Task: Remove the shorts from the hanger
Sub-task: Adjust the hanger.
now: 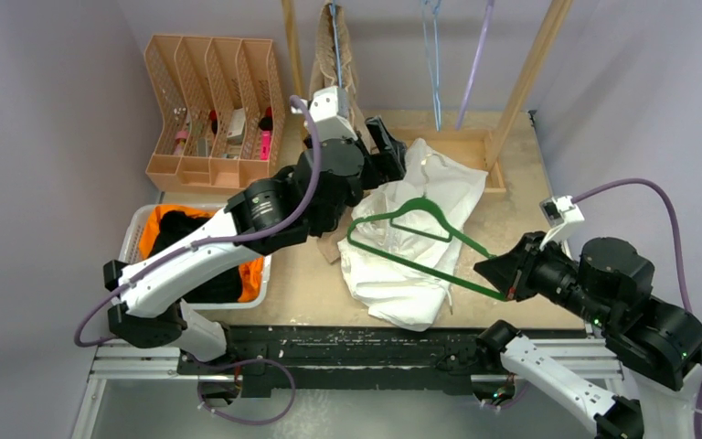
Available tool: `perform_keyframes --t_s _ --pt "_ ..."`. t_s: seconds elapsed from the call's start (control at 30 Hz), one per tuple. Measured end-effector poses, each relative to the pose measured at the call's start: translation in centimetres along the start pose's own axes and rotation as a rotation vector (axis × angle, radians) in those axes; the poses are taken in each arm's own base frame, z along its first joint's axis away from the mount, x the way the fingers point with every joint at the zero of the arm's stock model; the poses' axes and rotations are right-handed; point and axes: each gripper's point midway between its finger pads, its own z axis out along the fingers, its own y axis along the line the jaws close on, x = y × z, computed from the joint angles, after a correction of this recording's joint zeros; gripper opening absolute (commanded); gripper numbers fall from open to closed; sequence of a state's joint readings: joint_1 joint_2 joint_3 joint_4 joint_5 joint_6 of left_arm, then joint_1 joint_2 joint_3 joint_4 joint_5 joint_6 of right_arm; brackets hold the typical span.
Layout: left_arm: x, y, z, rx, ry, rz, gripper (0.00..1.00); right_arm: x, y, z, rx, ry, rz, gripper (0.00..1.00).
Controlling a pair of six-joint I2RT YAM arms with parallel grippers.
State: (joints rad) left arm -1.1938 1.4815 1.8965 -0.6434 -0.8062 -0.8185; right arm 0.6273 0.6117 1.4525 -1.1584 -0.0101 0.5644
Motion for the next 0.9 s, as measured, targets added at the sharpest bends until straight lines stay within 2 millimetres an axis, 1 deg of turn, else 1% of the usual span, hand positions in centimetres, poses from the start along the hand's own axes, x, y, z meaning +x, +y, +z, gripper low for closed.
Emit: perform_keyframes --t_s 0.07,0.2,0.23,0.33,0.4,0.43,0.5,0.53,0.57,0.63,0.7,0.77,0.8,0.87,0.9 --pt "0.7 -0.1 0.9 0.001 0.016 0.005 0.79 0.1 0.1 0.3 -0.001 0.014 0.001 0.0" --pt "2.9 0.0 2.1 0.011 0.072 0.031 0.8 0.1 0.2 0.7 -0.001 0.029 -0.004 0.0" --pt "3.7 -0.3 2.2 0.041 0.104 0.035 0.8 0.2 0.2 0.8 -0.001 0.033 -0.005 0.0" --pt "3.8 -0.7 3.4 0.074 0.145 0.04 0.81 0.3 0.7 0.9 -0.025 0.047 -0.01 0.0" --pt "3.6 -2.1 5.1 0.097 0.164 0.055 0.81 0.4 1.0 0.9 -0.04 0.054 -0.013 0.0" --pt "3.7 -2.8 5.9 0.105 0.172 0.062 0.8 0.4 1.0 0.9 -0.041 0.056 -0.015 0.0" --pt "4.4 -4.4 7.8 0.121 0.196 0.095 0.74 0.4 1.0 0.9 -0.041 0.056 -0.019 0.0" --pt "5.2 -4.8 8.6 0.123 0.213 0.114 0.72 0.4 1.0 0.9 -0.041 0.056 -0.02 0.0" --pt "6.3 -4.7 9.4 0.11 0.235 0.137 0.71 0.4 1.0 0.9 -0.041 0.056 -0.022 0.0" --pt "8.5 -3.6 10.2 0.068 0.287 0.189 0.7 0.4 1.0 0.9 -0.043 0.057 -0.023 0.0" --pt "10.7 -1.6 10.3 0.013 0.347 0.248 0.7 0.5 1.0 0.9 -0.044 0.059 -0.024 0.0" --pt "11.7 -0.1 10.1 -0.027 0.378 0.281 0.7 0.5 1.0 0.9 -0.043 0.058 -0.026 0.0" --pt "12.0 0.7 10.0 -0.049 0.39 0.3 0.68 0.5 1.0 0.9 -0.043 0.058 -0.026 0.0" --pt "12.1 1.4 9.7 -0.07 0.399 0.322 0.62 0.5 1.0 0.9 -0.044 0.058 -0.026 0.0" --pt "12.1 1.7 9.6 -0.079 0.401 0.33 0.56 0.5 1.0 0.9 -0.044 0.058 -0.026 0.0"
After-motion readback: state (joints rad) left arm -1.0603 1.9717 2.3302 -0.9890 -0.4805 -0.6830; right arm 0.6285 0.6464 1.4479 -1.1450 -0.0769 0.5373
